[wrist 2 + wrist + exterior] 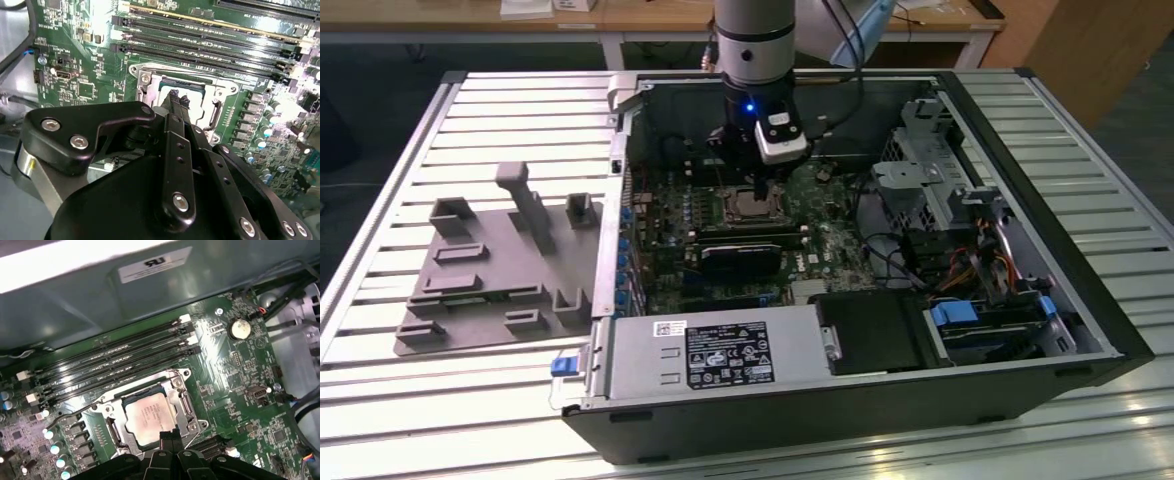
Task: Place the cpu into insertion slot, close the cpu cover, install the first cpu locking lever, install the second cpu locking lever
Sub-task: 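Close the cpu cover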
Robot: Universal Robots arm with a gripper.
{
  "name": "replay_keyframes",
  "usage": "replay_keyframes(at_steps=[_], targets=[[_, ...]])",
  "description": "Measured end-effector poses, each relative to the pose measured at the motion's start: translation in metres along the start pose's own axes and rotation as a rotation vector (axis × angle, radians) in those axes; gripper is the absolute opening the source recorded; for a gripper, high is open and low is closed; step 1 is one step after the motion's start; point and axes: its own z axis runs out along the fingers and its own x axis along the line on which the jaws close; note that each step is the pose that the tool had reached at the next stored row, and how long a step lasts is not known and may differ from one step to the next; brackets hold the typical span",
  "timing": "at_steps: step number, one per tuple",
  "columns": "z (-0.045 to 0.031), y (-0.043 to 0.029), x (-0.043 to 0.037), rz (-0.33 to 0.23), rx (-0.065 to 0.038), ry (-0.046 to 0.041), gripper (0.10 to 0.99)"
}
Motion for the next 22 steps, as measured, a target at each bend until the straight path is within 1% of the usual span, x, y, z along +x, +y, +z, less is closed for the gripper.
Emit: replay_keyframes(at_steps=[6,11,18,20,22], targets=[[0.0006,-0.0009,0.0028,-0.047,-0.005,-0.0009,0.102],[0.0016,-0.0012,0.0037,-0.102,-0.011,-0.0019,0.102],[0.0044,-0.0019,0.006,-0.174,-0.023,-0.0024,0.102],[0.005,-0.0024,0.0073,-0.189,-0.028,-0.0016,0.102],[0.0051,-0.0029,0.0089,-0.196,-0.03,-0.0015,0.102]])
